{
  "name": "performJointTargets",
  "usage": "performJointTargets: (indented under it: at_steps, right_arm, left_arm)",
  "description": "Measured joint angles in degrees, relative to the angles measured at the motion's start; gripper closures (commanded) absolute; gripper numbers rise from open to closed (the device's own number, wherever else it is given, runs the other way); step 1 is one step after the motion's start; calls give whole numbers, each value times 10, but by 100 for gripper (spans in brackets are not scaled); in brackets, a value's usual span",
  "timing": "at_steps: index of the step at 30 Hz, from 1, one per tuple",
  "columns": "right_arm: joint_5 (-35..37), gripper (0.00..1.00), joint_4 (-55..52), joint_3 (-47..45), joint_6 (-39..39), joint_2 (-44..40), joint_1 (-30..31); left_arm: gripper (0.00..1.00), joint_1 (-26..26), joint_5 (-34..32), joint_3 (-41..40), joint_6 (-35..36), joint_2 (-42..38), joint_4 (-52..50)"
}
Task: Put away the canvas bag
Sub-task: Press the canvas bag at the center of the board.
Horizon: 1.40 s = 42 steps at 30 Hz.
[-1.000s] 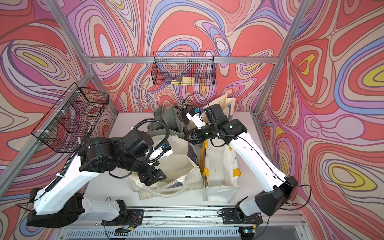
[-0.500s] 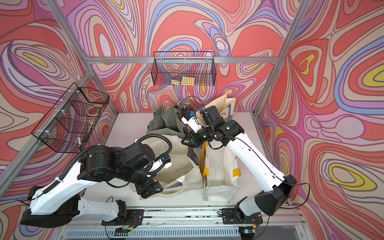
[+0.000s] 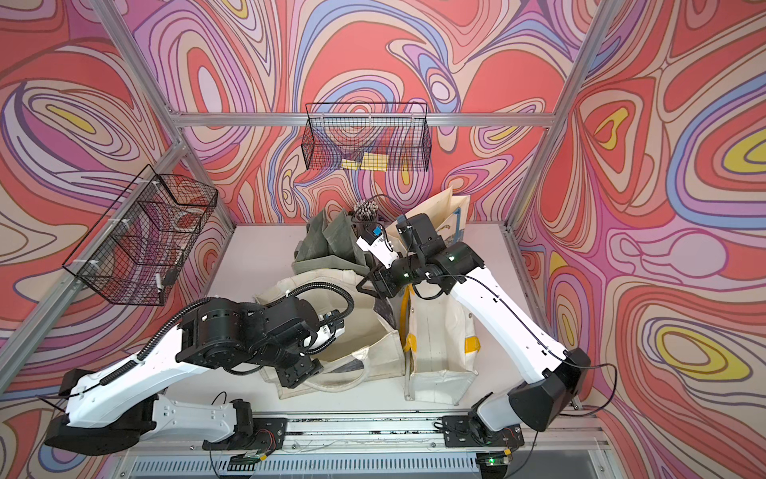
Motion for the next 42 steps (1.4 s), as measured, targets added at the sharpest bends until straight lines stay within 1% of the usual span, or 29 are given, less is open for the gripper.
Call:
performJointTargets:
  at_steps: [5,8,10,11,14,18,20,21,28,31,32,34,37,39,42]
  right_arm:
    - [-5,43,-2,7,-17,12,0]
    - [-6,49,-5,19,-26,37,1]
    - [-8,54,-6,21,-30,49,2]
    - [-9,55,-6,21,-33,53,2]
    - [-14,58,-12,26,-37,58,3]
    - [-18,67,-23,32,-45,57,3]
    - [-25,68,-26,32,-50,56,3]
    - [-28,67,-27,32,-51,56,3]
    - [-57,48,-42,32,-66,45,3]
    - [-61,45,-50,31,-70,42,3]
    - [-60,46,-51,31,-71,42,3]
    - [-54,49,-52,31,-71,42,3]
    - [-39,59,-51,31,-68,42,3]
    - [-30,63,-49,31,-65,42,3]
    - [-21,62,-49,33,-61,45,7]
  left_arm:
    - [52,-2,4,-42,14,-37,37]
    - [63,-2,5,-59,19,-56,51]
    - [68,-2,4,-62,25,-59,57]
    - [72,-2,4,-62,27,-59,61]
    - [81,-2,0,-63,37,-57,70]
    - [92,-2,-18,-67,48,-57,82]
    - [98,-2,-35,-74,54,-58,91]
    - [100,-2,-43,-78,56,-59,96]
    - [100,-2,-104,-106,77,-79,135]
    - [100,-2,-123,-115,87,-83,150]
    - [100,-2,-127,-116,89,-82,153]
    - [100,-2,-134,-119,93,-82,161]
    - [100,-2,-145,-120,96,-83,167]
    - [100,-2,-150,-121,97,-85,170]
    - [100,-2,-153,-124,100,-92,171]
